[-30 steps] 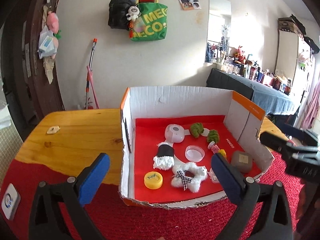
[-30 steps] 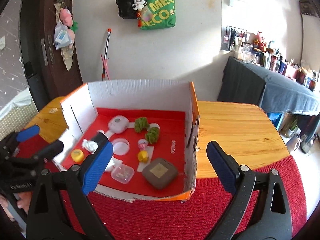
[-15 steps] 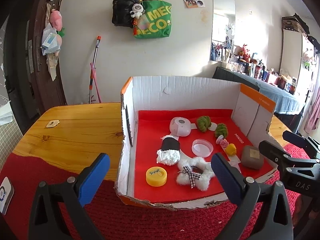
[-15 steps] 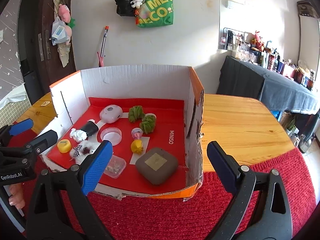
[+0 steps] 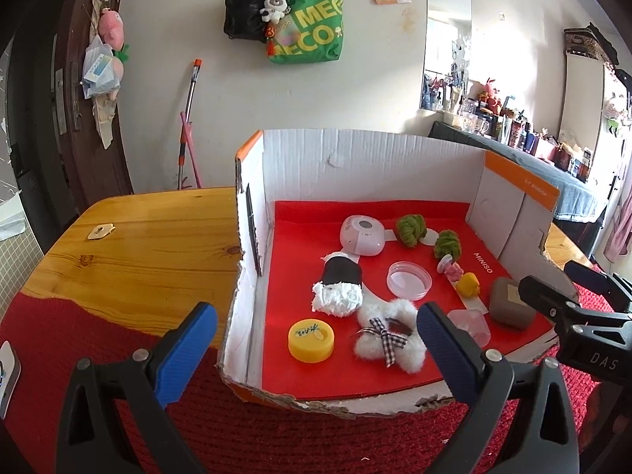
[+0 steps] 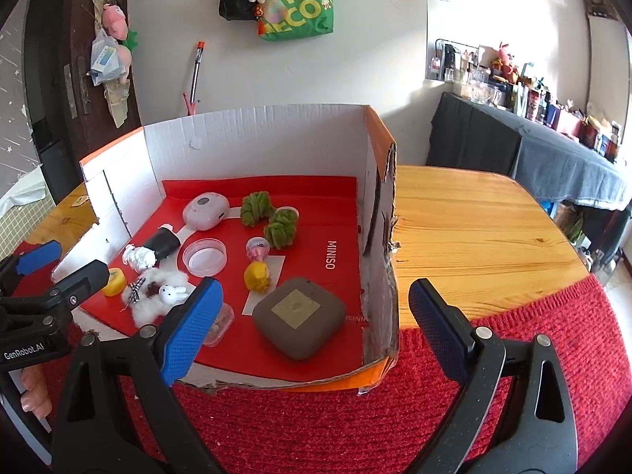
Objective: Organize objects
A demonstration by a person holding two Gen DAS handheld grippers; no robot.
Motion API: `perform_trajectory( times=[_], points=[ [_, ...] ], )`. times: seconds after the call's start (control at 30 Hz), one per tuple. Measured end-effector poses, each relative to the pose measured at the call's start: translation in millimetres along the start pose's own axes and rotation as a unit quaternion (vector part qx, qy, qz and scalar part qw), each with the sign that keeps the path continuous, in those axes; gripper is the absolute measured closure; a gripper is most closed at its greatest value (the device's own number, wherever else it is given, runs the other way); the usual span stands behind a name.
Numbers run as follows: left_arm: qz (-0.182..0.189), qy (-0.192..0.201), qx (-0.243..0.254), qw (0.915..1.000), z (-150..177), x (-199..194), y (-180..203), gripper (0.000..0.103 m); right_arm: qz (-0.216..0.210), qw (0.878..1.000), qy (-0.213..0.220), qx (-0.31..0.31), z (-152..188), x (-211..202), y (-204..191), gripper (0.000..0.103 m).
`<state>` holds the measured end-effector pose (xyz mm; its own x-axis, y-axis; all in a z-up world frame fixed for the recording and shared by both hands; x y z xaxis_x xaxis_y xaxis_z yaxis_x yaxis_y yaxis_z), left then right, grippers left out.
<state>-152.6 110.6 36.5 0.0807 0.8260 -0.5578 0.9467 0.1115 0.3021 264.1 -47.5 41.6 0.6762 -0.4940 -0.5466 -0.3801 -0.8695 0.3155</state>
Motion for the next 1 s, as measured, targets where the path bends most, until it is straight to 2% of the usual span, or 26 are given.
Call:
perform_trajectory(
  times=[1.0],
  points=[
    [0.021, -0.012, 0.018, 0.9996, 2.1, 2.0, 1.9, 0.000, 0.005, 1.000, -0.005, -0.006, 0.4, 1.2, -0.4, 0.006]
  ],
)
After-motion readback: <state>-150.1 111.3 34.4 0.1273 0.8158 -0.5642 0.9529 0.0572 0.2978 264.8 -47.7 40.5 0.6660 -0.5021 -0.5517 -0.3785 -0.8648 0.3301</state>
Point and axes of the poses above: each gripper's, at about its wrist camera, not at the fingertips, and x roughly the way its jaws point, y to its right, z to its underside, the point moved 4 cm from there along x, roughly the way its jaws point, and after that the axes turned 13 degrees about -x, right-handed, at the moved point
